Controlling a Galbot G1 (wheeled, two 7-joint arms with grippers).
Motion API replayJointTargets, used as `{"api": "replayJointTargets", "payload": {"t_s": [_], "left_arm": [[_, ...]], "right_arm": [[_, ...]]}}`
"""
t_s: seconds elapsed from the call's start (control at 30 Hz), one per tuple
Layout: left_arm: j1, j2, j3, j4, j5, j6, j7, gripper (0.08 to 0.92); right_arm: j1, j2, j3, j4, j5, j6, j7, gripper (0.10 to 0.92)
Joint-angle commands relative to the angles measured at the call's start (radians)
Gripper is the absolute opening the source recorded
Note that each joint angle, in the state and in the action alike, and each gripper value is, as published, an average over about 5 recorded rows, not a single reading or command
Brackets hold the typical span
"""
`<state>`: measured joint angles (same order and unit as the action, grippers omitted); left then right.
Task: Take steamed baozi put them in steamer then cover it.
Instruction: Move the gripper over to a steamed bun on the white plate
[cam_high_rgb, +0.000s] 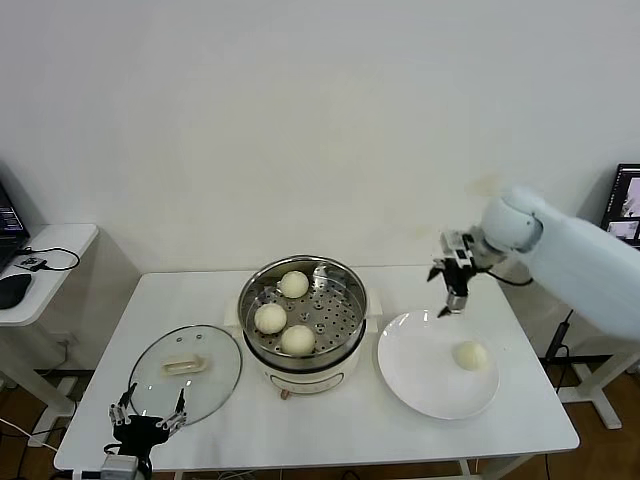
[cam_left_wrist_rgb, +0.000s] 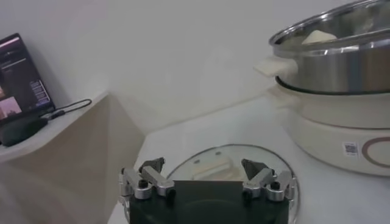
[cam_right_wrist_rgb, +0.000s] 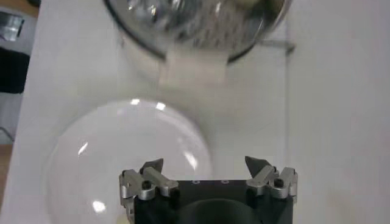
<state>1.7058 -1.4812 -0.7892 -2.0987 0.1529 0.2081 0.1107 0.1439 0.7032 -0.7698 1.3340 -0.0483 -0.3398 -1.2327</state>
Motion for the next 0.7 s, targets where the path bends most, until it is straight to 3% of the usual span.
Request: {"api": "replayJointTargets", "payload": {"t_s": [0.03,0.7], "left_arm": [[-0.001,-0.001,-0.001,0.014,0.001,0.000,0.001,0.823],[-0.021,0.002,0.000,0.051,0.013,0.004,0.014,0.823]], "right_arm": [[-0.208,-0.022,0.103,-0.061,-0.176,0.007,-0.018,0.823],[-0.276,0.049,0.123,-0.156,-0.298,0.057,-0.008,0.823]]}}
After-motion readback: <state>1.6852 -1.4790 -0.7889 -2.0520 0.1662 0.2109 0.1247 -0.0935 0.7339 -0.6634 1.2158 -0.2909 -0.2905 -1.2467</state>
